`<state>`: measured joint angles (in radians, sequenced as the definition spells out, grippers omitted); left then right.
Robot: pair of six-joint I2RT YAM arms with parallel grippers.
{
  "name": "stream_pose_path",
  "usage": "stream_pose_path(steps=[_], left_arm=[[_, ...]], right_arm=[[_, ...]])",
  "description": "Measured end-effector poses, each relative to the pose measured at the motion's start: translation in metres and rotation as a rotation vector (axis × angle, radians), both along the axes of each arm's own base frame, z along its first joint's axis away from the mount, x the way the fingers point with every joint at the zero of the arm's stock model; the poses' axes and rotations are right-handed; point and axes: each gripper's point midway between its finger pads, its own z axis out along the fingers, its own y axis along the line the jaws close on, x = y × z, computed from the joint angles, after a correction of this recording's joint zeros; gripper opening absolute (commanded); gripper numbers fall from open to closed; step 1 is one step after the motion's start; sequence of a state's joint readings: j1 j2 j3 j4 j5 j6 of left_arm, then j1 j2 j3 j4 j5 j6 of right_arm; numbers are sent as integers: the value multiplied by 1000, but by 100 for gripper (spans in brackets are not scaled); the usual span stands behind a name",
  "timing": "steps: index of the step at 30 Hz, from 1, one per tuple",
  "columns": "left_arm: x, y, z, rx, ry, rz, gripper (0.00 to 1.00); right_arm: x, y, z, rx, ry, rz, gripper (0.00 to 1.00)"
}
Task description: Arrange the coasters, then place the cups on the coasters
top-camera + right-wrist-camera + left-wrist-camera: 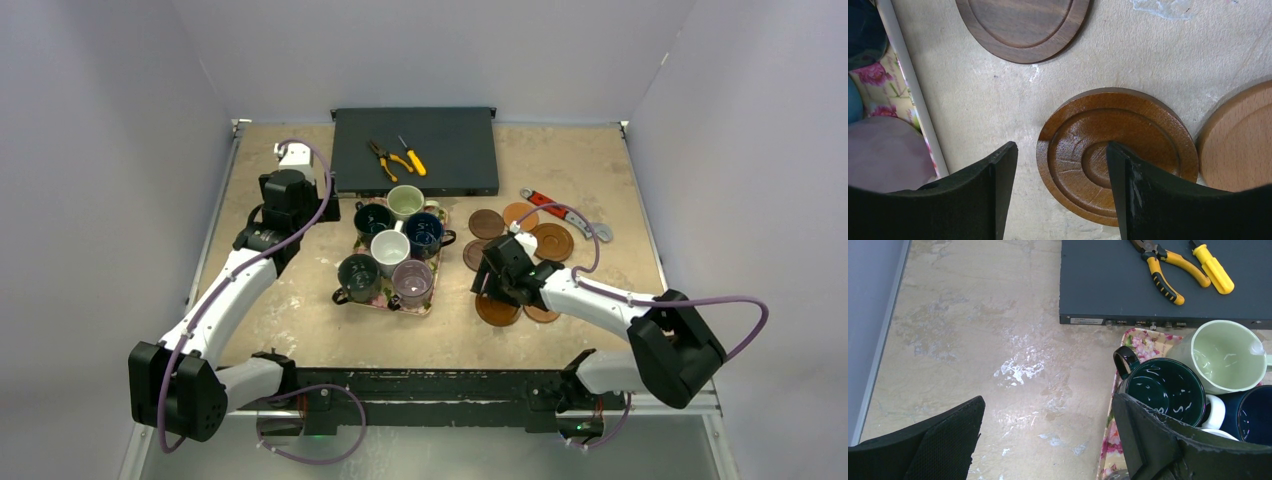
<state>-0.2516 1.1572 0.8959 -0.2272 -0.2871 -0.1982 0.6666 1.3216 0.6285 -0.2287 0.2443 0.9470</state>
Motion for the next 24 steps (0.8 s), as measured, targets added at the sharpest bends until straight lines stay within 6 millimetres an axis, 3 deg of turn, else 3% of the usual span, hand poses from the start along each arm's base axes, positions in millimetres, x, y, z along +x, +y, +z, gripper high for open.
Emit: stream_pose_path(steps=[24], left_arm=[[0,0,0,0,0,0,99]], right_arm=[[21,4,0,-21,-45,-34,70]])
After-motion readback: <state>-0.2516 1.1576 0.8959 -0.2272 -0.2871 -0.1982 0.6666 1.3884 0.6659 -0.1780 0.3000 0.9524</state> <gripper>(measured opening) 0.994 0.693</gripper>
